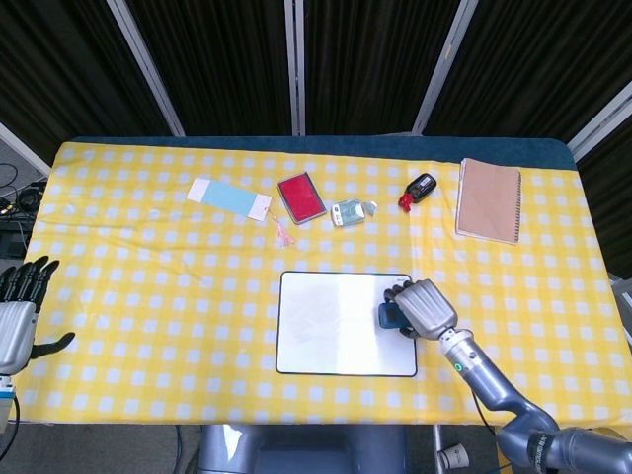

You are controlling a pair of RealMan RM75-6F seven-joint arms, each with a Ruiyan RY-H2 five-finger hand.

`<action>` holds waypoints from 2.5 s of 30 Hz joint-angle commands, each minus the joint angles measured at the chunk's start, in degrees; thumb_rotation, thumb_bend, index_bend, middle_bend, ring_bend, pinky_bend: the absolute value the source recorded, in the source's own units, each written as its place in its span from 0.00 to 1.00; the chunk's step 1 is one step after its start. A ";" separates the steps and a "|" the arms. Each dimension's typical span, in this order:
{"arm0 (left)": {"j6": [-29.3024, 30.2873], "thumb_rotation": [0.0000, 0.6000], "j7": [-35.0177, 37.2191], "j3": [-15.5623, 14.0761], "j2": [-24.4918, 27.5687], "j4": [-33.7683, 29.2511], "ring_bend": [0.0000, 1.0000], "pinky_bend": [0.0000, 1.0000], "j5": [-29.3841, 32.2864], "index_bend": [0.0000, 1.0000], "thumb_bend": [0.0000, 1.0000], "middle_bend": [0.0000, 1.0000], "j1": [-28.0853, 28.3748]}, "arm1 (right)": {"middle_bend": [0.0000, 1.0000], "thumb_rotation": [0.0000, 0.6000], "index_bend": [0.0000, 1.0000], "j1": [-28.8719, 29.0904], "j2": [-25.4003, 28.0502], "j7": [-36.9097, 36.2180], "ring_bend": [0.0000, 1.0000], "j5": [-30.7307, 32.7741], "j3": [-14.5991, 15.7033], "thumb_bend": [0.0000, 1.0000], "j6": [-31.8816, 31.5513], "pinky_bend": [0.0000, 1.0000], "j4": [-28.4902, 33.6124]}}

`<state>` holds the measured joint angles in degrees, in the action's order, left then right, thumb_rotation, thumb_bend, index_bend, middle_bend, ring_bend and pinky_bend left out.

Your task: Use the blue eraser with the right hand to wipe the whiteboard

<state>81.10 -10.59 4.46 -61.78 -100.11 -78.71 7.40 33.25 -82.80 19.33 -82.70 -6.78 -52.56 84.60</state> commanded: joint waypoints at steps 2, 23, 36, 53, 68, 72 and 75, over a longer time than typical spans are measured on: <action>-0.70 1.00 -0.25 0.21 -0.25 0.34 0.00 0.00 0.97 0.00 0.00 0.00 0.32 | 0.59 1.00 0.53 5.16 -4.51 9.19 0.46 6.96 -2.31 0.37 5.73 0.63 -0.52; 0.03 1.00 1.67 -0.54 0.73 -0.26 0.00 0.00 -0.45 0.00 0.00 0.00 -0.08 | 0.66 1.00 0.62 6.57 -3.62 11.77 0.54 14.92 1.77 0.50 6.91 0.73 1.09; 0.17 1.00 1.80 -0.64 0.85 -0.30 0.00 0.00 -0.63 0.00 0.00 0.00 -0.10 | 0.68 1.00 0.64 6.23 0.82 9.46 0.56 8.66 6.46 0.55 6.28 0.74 6.56; 0.14 1.00 1.66 -0.67 0.80 -0.39 0.00 0.00 -0.64 0.00 0.00 0.00 0.00 | 0.68 1.00 0.64 7.39 -2.94 13.33 0.56 11.56 3.74 0.56 2.89 0.74 -5.69; 0.00 1.00 1.25 -0.76 0.71 -0.50 0.00 0.00 -0.66 0.00 0.00 0.00 0.14 | 0.70 1.00 0.66 7.62 2.77 18.22 0.57 11.24 8.46 0.64 5.31 0.75 6.13; 0.04 1.00 1.17 -0.80 0.70 -0.52 0.00 0.00 -0.67 0.00 0.00 0.00 0.12 | 0.70 1.00 0.66 7.72 4.28 19.71 0.57 9.90 10.20 0.65 5.60 0.75 10.05; 0.17 1.00 1.23 -0.86 0.76 -0.58 0.00 0.00 -0.82 0.00 0.00 0.00 0.05 | 0.70 1.00 0.66 7.68 3.85 19.98 0.57 9.95 10.02 0.64 4.95 0.75 9.65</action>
<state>81.26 -9.36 3.60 -61.03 -100.68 -79.52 7.46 40.93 -78.69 39.23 -72.76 3.28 -47.29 94.74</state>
